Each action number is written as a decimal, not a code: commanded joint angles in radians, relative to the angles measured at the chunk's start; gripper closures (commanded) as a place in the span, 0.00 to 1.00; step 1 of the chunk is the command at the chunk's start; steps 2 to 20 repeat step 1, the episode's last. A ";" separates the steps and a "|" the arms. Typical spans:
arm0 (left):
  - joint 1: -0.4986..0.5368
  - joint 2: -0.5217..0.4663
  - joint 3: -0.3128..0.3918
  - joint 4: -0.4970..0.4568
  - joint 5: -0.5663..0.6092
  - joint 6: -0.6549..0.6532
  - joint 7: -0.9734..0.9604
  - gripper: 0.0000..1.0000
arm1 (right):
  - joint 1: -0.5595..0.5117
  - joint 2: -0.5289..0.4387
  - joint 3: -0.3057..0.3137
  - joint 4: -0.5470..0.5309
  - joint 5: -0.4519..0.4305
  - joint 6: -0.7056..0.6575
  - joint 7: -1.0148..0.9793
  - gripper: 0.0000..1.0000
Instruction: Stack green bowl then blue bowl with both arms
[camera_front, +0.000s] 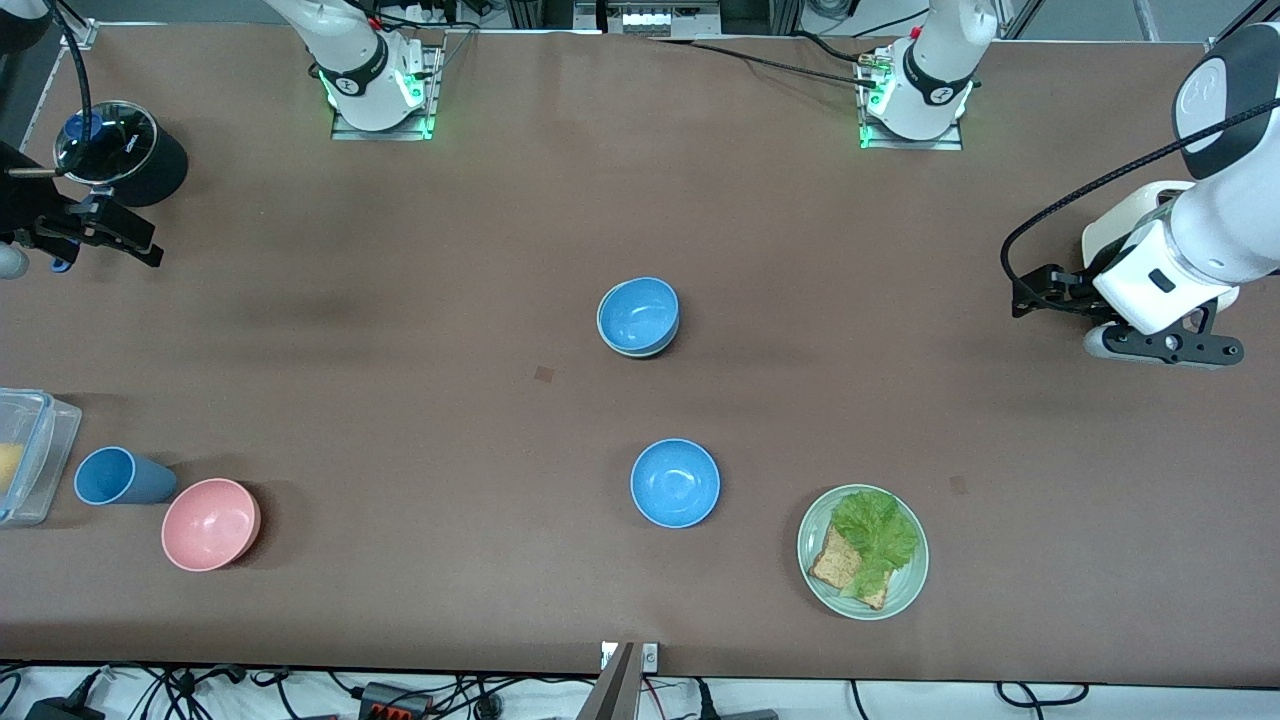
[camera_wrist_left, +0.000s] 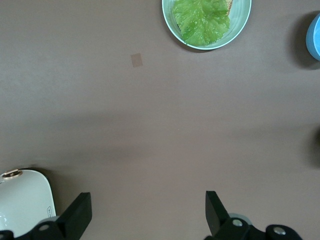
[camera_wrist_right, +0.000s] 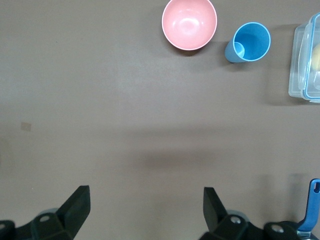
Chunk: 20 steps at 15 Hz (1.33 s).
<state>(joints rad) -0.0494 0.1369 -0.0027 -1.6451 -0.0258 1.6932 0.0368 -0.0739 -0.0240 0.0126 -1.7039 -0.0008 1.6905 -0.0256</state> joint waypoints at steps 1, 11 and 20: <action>0.006 -0.013 0.003 -0.009 -0.029 -0.009 0.015 0.00 | 0.005 -0.028 0.001 -0.026 -0.013 0.000 -0.001 0.00; 0.006 -0.013 0.003 -0.009 -0.029 -0.009 0.015 0.00 | 0.005 -0.028 0.001 -0.026 -0.013 0.000 -0.001 0.00; 0.006 -0.013 0.003 -0.009 -0.029 -0.009 0.015 0.00 | 0.005 -0.028 0.001 -0.026 -0.013 0.000 -0.001 0.00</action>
